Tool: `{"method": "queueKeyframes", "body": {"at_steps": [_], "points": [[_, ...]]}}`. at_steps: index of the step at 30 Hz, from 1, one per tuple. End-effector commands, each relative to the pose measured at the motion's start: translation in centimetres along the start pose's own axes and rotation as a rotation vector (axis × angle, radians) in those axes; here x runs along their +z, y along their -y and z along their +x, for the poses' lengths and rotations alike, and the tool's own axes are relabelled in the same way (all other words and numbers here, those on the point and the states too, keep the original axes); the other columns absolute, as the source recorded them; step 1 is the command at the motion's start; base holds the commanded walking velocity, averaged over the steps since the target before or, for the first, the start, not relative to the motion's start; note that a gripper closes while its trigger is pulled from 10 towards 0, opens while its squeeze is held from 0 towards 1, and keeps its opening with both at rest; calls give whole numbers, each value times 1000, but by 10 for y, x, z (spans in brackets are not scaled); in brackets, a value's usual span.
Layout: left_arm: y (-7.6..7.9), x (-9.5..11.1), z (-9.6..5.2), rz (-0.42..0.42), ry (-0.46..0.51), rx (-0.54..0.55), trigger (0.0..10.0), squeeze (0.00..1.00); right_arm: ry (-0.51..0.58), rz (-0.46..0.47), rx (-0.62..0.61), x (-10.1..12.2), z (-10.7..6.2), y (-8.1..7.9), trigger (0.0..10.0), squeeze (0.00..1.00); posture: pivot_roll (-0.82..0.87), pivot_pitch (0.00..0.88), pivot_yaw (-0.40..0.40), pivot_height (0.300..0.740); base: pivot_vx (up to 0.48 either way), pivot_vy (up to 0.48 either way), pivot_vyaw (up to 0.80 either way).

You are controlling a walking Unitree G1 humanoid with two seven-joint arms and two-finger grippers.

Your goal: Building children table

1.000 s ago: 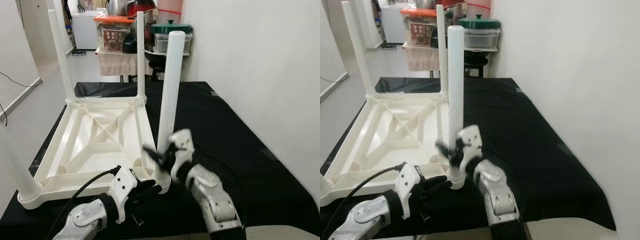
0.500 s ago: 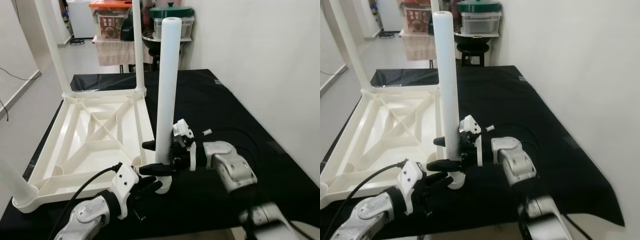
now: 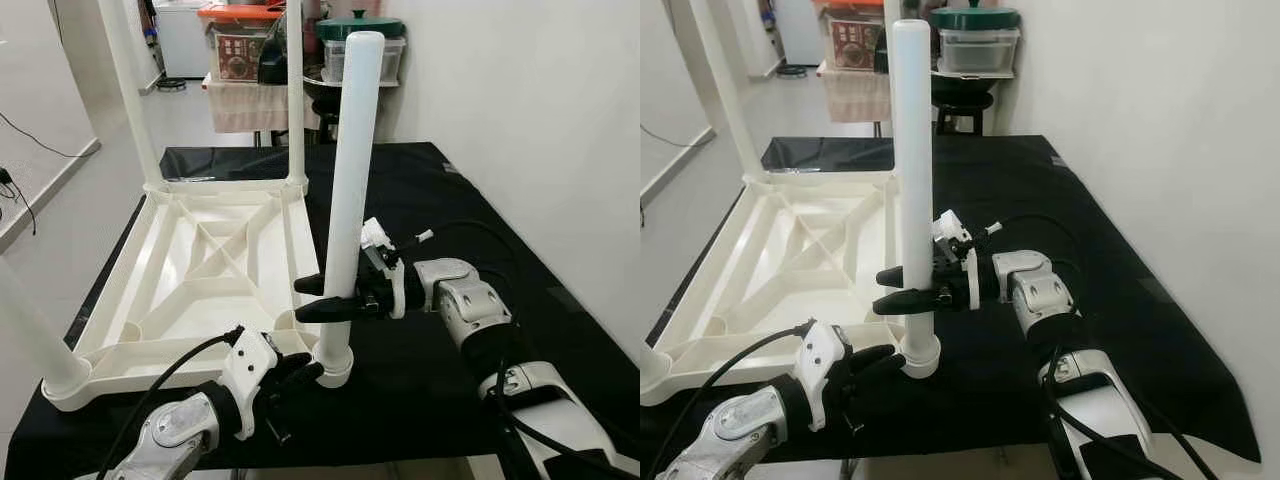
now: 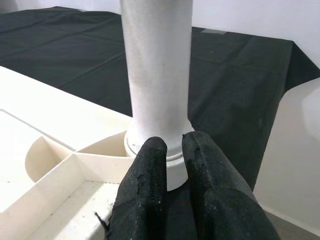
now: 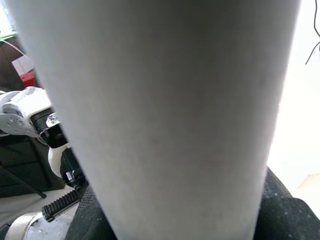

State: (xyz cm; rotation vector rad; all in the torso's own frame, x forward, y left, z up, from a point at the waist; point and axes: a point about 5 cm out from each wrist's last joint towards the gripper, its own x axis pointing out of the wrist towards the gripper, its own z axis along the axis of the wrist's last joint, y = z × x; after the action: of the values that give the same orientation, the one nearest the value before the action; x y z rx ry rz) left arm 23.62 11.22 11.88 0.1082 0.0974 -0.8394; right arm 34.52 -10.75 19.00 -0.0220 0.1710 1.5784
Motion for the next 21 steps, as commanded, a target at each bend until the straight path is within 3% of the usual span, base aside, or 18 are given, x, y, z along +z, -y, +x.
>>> {"method": "queueKeyframes", "body": {"at_steps": [1,4,7,8,9,10,11,12,13,17,21], "points": [[2,1,-1,6,-1,-3,10000,0,8,12,-16,-5,-5,-1,0,0,100,0,-60,740,0,0,0],[2,0,-3,2,-4,-6,10000,0,51,-2,-181,-20,-9,-10,0,0,83,0,-54,740,0,0,0],[4,-1,-4,0,-8,-10,10000,0,65,19,-374,-32,1,-10,0,0,83,0,-58,740,0,0,0],[3,-1,-5,-4,-9,-13,10000,0,109,94,-732,-44,14,-8,0,0,73,0,-50,740,0,0,0],[3,-1,-5,-4,-9,-13,10000,0,109,94,-732,-44,14,-8,0,0,73,0,-50,740,0,0,0],[3,-1,-6,-6,-13,-14,10000,0,65,189,-942,-69,27,-26,0,0,73,0,-50,740,0,0,0],[3,-1,-6,-6,-13,-14,10000,0,65,189,-942,-69,27,-26,0,0,73,0,-50,740,0,0,0],[2,-2,-8,-9,-19,-15,10000,0,-7,137,-978,-77,40,-44,0,0,58,0,-31,740,0,0,0],[2,-4,-8,-18,-23,-21,10000,0,7,152,-989,-75,40,-47,0,0,21,0,-9,740,0,0,0],[5,-6,-6,-23,-29,-34,10000,0,31,153,-932,-72,39,-44,0,0,43,0,-34,740,0,0,0],[6,-5,-6,-21,-28,-34,10000,0,31,174,-918,-75,48,-50,0,0,45,0,-30,740,0,0,0]]}}
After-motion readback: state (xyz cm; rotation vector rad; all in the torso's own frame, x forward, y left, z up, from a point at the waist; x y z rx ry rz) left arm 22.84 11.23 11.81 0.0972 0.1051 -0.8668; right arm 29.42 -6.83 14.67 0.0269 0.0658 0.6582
